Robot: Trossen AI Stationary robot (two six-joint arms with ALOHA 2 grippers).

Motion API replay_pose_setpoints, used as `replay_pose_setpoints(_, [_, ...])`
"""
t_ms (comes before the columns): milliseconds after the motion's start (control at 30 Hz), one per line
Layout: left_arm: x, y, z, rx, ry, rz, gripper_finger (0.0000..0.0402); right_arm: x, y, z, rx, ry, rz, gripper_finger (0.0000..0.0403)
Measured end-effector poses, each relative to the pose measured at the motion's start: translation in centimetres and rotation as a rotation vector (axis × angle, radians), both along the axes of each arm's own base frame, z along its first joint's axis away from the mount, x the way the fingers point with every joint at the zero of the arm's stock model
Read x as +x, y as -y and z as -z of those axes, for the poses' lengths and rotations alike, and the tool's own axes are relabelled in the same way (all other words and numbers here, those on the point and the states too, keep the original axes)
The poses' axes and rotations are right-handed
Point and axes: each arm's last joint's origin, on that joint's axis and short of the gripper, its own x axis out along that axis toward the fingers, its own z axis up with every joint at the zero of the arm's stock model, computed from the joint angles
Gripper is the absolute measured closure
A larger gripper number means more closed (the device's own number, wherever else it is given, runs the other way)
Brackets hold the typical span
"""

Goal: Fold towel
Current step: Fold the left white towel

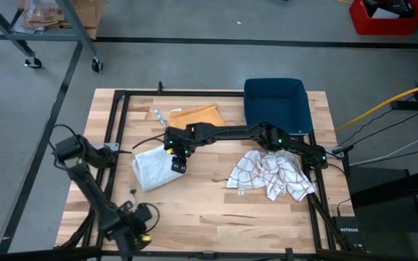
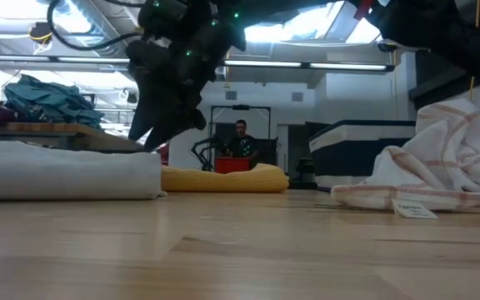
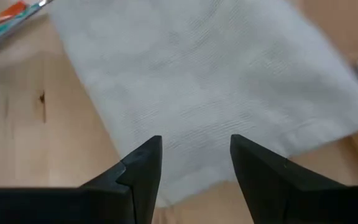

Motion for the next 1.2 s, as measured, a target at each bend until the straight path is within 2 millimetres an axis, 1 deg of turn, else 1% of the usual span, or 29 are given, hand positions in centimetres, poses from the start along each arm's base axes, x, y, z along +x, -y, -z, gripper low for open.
replay_pose_setpoints(67, [-0.5,0.0,-1.2,-0.018,0.066,-0.017,0.0355,0.0,0.1,-0.5,-0.029,0.016,0.018,0.0207])
replay_pose_setpoints(167, [-0.9,-0.3,-2.7,0.007,0.208,-0.047,0.0355,0.0,0.3,-1.3,-0.062,0.051,0.064,0.0207])
replay_pose_setpoints(300, [-0.9,-1.3,-4.1,0.123,0.354,-0.029,0.0355,0.8,0.3,-1.6,-0.062,0.129,0.112,0.0207])
replay_pose_setpoints(400, [-0.6,-2.2,-4.4,0.233,0.382,0.015,0.0355,1.2,0.3,-1.1,-0.040,0.151,0.127,0.0207])
replay_pose_setpoints(467, [-0.2,-2.7,-4.4,0.277,0.371,0.033,0.0355,1.4,0.0,-0.3,-0.027,0.132,0.140,0.0207])
replay_pose_setpoints(633, [0.7,-3.8,-4.3,0.316,0.346,-0.021,0.0355,1.4,-0.7,1.2,-0.029,0.078,0.132,0.0207])
replay_pose_setpoints(733, [1.1,-4.4,-4.3,0.326,0.335,-0.062,0.0355,1.2,-1.2,2.8,-0.037,0.001,0.124,0.0207])
replay_pose_setpoints(800, [1.3,-4.7,-4.3,0.329,0.327,-0.085,0.0355,0.7,-1.5,3.8,-0.042,-0.079,0.115,0.0207])
replay_pose_setpoints(967, [1.3,-5.3,-4.3,0.363,0.296,-0.094,0.0355,-0.9,-1.5,4.3,-0.059,-0.257,0.111,0.0207])
replay_pose_setpoints(1100, [1.0,-5.7,-4.3,0.394,0.254,-0.097,0.0355,-2.5,-1.4,4.4,-0.120,-0.414,0.125,0.0207])
replay_pose_setpoints(1200, [0.6,-6.2,-4.3,0.434,0.224,-0.120,0.0355,-3.1,-1.6,4.5,-0.151,-0.473,0.121,0.0207])
